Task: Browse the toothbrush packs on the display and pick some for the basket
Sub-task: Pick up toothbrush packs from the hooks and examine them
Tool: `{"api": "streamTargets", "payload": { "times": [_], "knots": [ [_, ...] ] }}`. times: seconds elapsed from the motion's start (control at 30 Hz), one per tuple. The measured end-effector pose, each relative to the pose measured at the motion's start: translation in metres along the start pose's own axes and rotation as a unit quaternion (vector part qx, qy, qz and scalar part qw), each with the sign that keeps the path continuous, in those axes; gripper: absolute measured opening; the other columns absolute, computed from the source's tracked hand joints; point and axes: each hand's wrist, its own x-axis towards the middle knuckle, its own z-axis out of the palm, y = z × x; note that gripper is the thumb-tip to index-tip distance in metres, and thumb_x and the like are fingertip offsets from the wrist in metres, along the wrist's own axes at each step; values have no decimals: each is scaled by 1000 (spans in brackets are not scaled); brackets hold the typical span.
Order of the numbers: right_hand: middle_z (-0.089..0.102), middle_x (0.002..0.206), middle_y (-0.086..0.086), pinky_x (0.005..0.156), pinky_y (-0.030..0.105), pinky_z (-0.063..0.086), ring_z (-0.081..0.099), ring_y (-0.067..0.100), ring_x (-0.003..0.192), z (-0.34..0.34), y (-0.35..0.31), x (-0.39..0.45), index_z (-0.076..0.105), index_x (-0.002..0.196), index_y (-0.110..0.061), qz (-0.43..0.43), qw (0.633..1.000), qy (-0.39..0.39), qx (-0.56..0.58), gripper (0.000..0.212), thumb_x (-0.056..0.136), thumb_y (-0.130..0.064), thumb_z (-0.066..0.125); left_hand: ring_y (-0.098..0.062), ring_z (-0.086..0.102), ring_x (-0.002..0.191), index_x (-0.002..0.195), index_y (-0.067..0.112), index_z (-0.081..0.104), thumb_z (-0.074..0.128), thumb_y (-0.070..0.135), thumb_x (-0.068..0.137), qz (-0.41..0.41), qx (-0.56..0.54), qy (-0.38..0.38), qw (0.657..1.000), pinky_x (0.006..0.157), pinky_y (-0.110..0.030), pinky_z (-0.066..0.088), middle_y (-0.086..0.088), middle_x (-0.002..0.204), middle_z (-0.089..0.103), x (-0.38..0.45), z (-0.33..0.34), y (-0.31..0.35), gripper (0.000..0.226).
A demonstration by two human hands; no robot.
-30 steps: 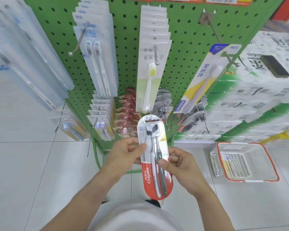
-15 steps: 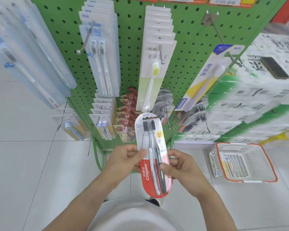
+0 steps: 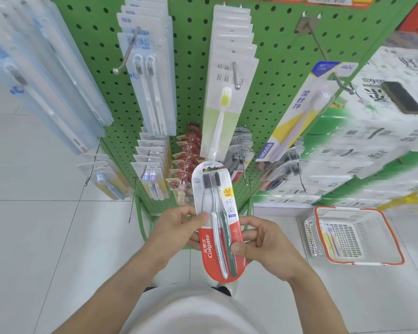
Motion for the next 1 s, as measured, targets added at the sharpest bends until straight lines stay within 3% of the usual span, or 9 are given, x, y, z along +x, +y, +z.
{"api": "streamTargets", "payload": {
  "times": [0.13,0.23,0.3,0.4,0.6,0.7,0.8,0.9,1.0],
  "knots": [
    [77,95,18,69,39,59,74,35,78,-1,2,1,70,110,-18,10,999,16,-48,35,79,-6,82,-20,75,84,110,16,64,72,26,93,9,54,60,997,80,-40,62,-2,98,77,4,2,-8,22],
    [78,89,3,72,31,54,73,22,77,3,5,4,74,105,-32,-11,985,69,-155,33,82,-10,82,-7,66,97,125,25,54,76,23,88,131,72,197,969,79,-20,55,8,116,64,4,3,-11,42],
    [77,87,-4,66,26,52,69,13,71,9,6,7,77,103,-33,-27,977,105,-183,34,83,-5,79,-6,65,98,128,27,54,77,26,86,181,30,223,957,77,-19,55,13,115,62,3,3,-6,47],
    [75,95,-15,74,24,55,70,7,81,20,5,9,81,101,-31,-65,968,120,-213,37,83,1,76,-8,70,91,119,36,59,77,38,82,186,-37,214,958,78,-38,62,20,107,63,2,5,-1,41],
    [72,108,-19,91,30,56,68,10,101,24,7,7,80,106,-35,-87,964,104,-228,37,81,-8,83,-21,76,84,118,23,65,72,25,85,224,-97,206,948,70,-25,60,-11,114,66,3,-1,0,34],
    [71,116,-19,98,35,53,66,9,113,26,2,6,77,108,-37,-100,970,87,-204,29,80,-37,85,-18,76,89,121,19,65,68,18,88,232,-98,172,952,75,-28,61,-6,116,71,1,-3,3,33],
    [66,129,-15,106,36,49,59,6,125,29,-3,11,66,129,-36,-98,976,109,-160,60,77,-64,76,-19,74,97,125,14,63,63,18,89,235,-129,130,955,78,-35,62,-5,119,72,0,-2,2,36],
    [62,138,-16,106,32,47,57,5,129,36,-9,16,50,145,-31,-91,985,71,-125,63,89,-49,73,-26,72,104,129,8,61,57,14,93,223,-170,83,956,80,-35,61,-9,123,71,-1,-2,4,36],
    [72,124,-7,89,25,54,69,12,111,41,-16,18,50,143,-29,-93,991,54,-80,56,91,-28,72,-27,72,104,122,13,67,54,13,98,200,-179,78,960,79,-35,61,-10,119,73,-3,-4,7,27]
  ]
}}
